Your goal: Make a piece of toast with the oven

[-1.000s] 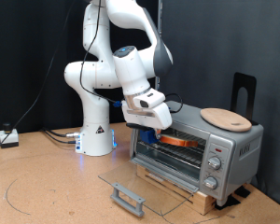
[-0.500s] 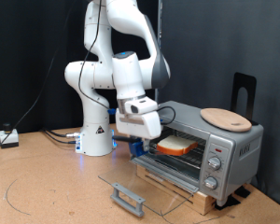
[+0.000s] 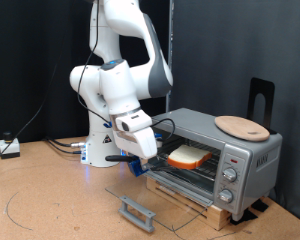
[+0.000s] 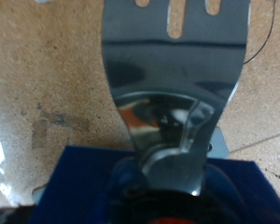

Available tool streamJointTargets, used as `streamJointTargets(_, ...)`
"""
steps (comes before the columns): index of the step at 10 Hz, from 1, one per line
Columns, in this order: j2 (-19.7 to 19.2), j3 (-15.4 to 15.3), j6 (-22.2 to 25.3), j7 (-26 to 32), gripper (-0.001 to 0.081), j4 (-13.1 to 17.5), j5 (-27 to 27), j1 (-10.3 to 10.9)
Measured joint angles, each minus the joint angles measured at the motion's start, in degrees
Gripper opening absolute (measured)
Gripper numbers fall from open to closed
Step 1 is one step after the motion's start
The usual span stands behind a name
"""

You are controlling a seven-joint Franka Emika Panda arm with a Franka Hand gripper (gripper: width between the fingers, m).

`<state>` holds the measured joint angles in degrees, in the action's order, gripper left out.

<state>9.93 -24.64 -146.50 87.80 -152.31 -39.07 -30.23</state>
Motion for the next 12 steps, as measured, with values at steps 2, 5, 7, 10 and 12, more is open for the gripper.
streamJointTargets(2,1.50,2.89,7.62,0.04,0.0461,2.59,1.16,-1.82)
streamJointTargets(5,2.30,3.50,11.75,0.91,0.0461,3.22,0.58,-2.45)
streamJointTargets(7,5.00,4.41,18.24,5.67,0.0461,3.70,-5.25,-1.98)
streamJointTargets(10,11.14,5.47,25.27,11.62,0.0461,3.93,-9.05,-1.67)
streamJointTargets(12,15.15,5.94,28.80,12.45,0.0461,4.00,-10.23,-1.37)
